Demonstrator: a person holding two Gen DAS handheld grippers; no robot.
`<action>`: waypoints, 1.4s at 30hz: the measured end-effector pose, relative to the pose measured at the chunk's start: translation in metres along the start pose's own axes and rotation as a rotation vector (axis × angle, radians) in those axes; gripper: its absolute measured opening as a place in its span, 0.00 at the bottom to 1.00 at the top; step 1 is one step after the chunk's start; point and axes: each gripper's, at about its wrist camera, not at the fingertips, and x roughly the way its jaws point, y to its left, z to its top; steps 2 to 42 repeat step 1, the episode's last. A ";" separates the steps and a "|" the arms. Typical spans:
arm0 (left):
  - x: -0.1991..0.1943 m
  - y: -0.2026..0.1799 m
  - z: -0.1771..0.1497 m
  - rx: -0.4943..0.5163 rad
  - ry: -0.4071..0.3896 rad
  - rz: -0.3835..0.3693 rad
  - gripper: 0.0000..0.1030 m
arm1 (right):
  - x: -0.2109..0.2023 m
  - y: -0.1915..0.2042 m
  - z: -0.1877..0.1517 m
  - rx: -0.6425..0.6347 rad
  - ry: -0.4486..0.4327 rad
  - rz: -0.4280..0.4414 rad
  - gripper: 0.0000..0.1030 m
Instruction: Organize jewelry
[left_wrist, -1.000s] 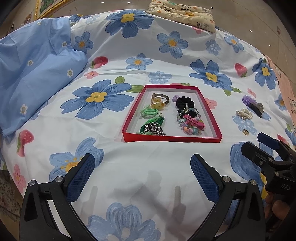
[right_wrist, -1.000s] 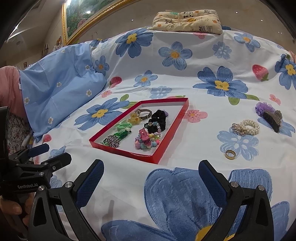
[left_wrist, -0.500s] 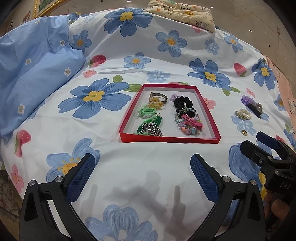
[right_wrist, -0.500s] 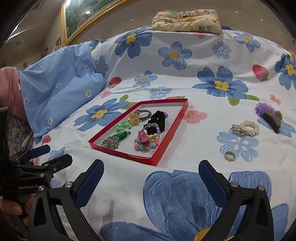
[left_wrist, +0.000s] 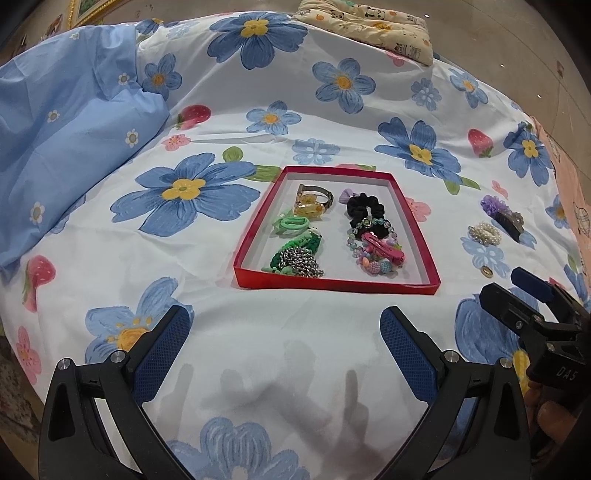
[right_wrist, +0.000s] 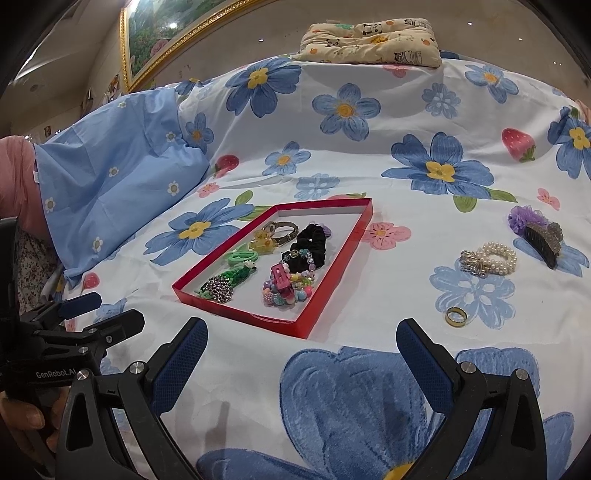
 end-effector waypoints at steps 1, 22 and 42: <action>0.001 0.001 0.001 -0.002 0.002 -0.004 1.00 | 0.001 -0.001 0.001 0.001 0.004 -0.001 1.00; 0.001 0.001 0.001 -0.002 0.002 -0.004 1.00 | 0.001 -0.001 0.001 0.001 0.004 -0.001 1.00; 0.001 0.001 0.001 -0.002 0.002 -0.004 1.00 | 0.001 -0.001 0.001 0.001 0.004 -0.001 1.00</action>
